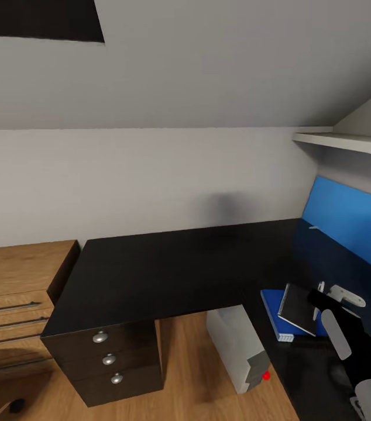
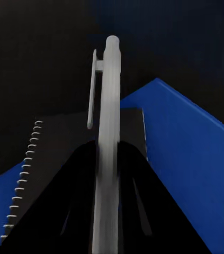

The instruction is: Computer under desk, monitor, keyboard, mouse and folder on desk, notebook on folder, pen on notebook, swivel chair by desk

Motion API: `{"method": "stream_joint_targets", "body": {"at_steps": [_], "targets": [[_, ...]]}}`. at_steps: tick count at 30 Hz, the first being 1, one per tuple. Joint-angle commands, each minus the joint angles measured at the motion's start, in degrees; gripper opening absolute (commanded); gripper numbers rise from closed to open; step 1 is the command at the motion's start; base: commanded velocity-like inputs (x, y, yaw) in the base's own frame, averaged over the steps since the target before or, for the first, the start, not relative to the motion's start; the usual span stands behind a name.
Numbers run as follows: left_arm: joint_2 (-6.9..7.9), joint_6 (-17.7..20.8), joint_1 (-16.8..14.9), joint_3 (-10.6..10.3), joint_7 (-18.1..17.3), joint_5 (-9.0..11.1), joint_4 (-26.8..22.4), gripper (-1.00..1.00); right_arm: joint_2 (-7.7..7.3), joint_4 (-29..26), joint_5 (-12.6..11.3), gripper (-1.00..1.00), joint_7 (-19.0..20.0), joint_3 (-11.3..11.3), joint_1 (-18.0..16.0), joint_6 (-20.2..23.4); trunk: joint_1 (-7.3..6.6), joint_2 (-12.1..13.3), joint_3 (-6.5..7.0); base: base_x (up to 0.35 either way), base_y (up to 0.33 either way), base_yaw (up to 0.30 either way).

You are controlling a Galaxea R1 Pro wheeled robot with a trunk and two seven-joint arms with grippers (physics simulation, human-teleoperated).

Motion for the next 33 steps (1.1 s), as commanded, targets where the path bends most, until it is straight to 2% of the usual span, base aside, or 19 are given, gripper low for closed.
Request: {"method": "stream_joint_targets", "body": {"at_steps": [1, 8, 14, 17, 24, 25, 33], "targets": [[0.04, -0.2, 0.0, -0.2, 0.4, 0.6, -0.1, 1.0, -0.04, 1.0, -0.5, -1.0, 0.3, 0.4, 0.0, -0.2, 0.0, 0.0, -0.05, 0.114, -0.002, -0.003], [0.04, -0.2, 0.0, -0.2, 0.4, 0.6, -0.1, 1.0, -0.17, 2.4, -0.1, -1.0, 3.4, 0.7, 0.0, -1.2, 0.0, 0.0, -0.05, 0.246, -0.001, -0.001], [0.04, -0.2, 0.0, -0.2, 0.4, 0.6, -0.1, 1.0, -0.37, 9.2, 4.3, -1.0, 7.0, 0.5, -0.2, -4.1, 0.0, 0.0, -0.05, 0.2, 0.0, 0.0], [0.04, -0.2, 0.0, -0.2, 0.4, 0.6, -0.1, 1.0, -1.01, 11.9, 5.1, -1.0, 7.2, 0.5, -0.4, -5.0, 0.0, 0.0, -0.05, 0.046, 0.0, 0.0], [0.04, -0.2, 0.0, -0.2, 0.4, 0.6, -0.1, 1.0, -1.28, 12.2, 5.3, -1.0, 7.0, 0.5, -0.4, -5.1, 0.0, 0.0, -0.05, 0.002, 0.0, 0.0], [0.04, -0.2, 0.0, -0.2, 0.4, 0.6, -0.1, 1.0, -1.28, 12.2, 5.3, 1.0, 6.9, 0.5, -0.4, -5.1, 0.0, 0.0, -0.05, 0.0, 0.0, 0.0], [0.04, -0.2, 0.0, -0.2, 0.4, 0.6, -0.1, 1.0, -1.28, 12.1, 5.3, 1.0, 6.9, 0.5, -0.4, -4.9, -0.21, 0.4, 0.13, 0.0, 0.0, 0.0]]}}
